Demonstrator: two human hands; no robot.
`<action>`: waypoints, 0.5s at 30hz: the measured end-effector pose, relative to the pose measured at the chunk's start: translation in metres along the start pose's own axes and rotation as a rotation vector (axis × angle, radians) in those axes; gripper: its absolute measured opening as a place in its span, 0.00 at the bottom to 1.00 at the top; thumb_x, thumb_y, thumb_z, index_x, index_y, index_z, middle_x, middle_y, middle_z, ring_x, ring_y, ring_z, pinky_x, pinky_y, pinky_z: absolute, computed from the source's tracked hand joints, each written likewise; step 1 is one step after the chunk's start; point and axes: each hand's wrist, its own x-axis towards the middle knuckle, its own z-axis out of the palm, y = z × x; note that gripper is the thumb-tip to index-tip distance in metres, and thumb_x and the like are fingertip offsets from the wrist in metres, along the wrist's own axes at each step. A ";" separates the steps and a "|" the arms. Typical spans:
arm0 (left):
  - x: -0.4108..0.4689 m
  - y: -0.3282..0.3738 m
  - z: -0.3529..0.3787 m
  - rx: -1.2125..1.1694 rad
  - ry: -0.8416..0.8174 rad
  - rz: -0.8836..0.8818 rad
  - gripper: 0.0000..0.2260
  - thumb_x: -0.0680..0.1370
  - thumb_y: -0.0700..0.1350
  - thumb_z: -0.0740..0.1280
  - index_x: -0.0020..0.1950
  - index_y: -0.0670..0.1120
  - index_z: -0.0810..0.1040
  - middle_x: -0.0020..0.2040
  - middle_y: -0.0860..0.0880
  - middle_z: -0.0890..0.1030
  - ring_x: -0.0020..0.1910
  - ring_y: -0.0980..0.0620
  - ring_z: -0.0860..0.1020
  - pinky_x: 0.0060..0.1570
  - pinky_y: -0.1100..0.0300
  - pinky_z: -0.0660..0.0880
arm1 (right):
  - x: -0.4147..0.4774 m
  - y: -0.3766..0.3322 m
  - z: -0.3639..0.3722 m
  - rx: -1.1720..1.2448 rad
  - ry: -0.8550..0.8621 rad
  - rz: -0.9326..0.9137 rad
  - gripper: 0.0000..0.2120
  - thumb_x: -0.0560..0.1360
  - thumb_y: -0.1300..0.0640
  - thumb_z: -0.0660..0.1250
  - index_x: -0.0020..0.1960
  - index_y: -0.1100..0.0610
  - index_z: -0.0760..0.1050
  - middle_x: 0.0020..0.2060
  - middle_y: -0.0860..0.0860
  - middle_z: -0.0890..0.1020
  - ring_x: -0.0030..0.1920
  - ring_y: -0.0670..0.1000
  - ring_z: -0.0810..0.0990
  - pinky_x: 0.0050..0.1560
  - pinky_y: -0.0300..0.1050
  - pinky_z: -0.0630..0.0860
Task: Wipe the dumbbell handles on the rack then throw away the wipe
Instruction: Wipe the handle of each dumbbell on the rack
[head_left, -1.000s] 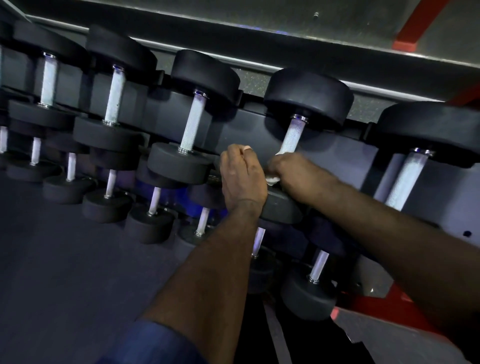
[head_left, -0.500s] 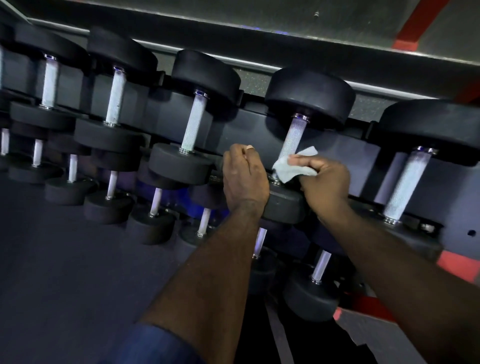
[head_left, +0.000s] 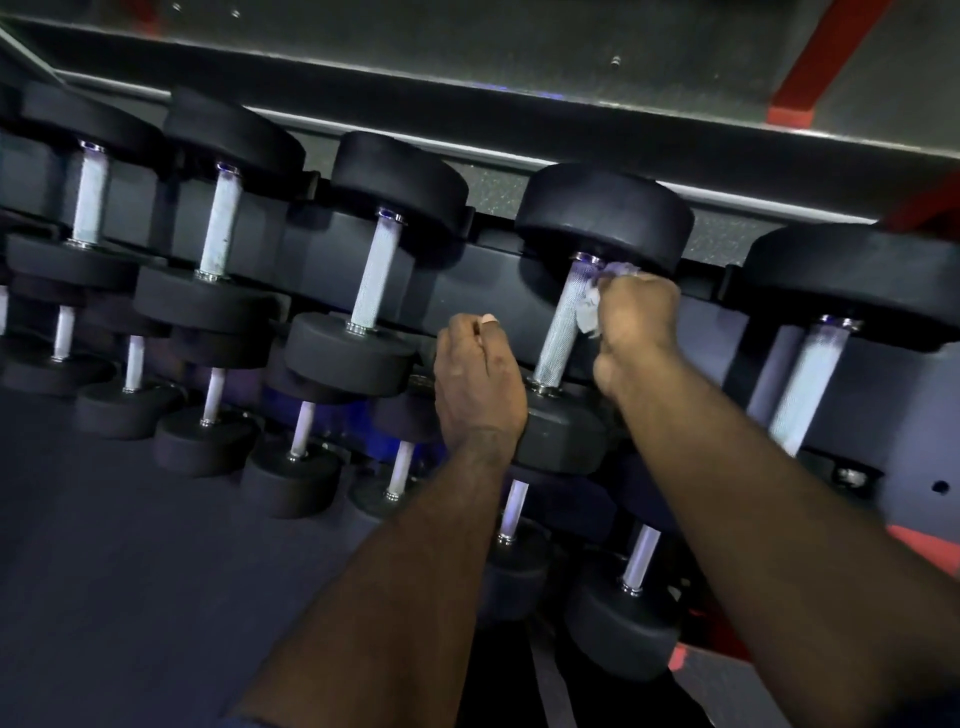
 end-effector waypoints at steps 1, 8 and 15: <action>0.000 0.000 0.000 0.010 0.004 0.008 0.10 0.86 0.46 0.60 0.51 0.41 0.77 0.48 0.48 0.77 0.44 0.55 0.69 0.46 0.66 0.60 | -0.003 0.002 -0.001 -0.061 -0.024 -0.043 0.09 0.73 0.63 0.64 0.36 0.54 0.77 0.34 0.46 0.79 0.37 0.48 0.77 0.40 0.45 0.73; 0.001 -0.001 0.000 0.045 -0.037 -0.017 0.13 0.86 0.49 0.59 0.53 0.42 0.77 0.51 0.46 0.79 0.47 0.50 0.73 0.47 0.60 0.63 | 0.006 -0.006 -0.014 -0.090 -0.179 0.008 0.12 0.81 0.63 0.62 0.40 0.57 0.77 0.32 0.52 0.76 0.32 0.49 0.72 0.32 0.42 0.65; 0.002 0.001 -0.002 0.067 -0.080 -0.032 0.12 0.86 0.49 0.59 0.52 0.44 0.77 0.50 0.48 0.78 0.45 0.53 0.72 0.45 0.63 0.62 | 0.017 -0.020 -0.010 0.164 -0.489 0.423 0.35 0.58 0.81 0.45 0.55 0.64 0.78 0.47 0.61 0.85 0.53 0.58 0.85 0.49 0.49 0.81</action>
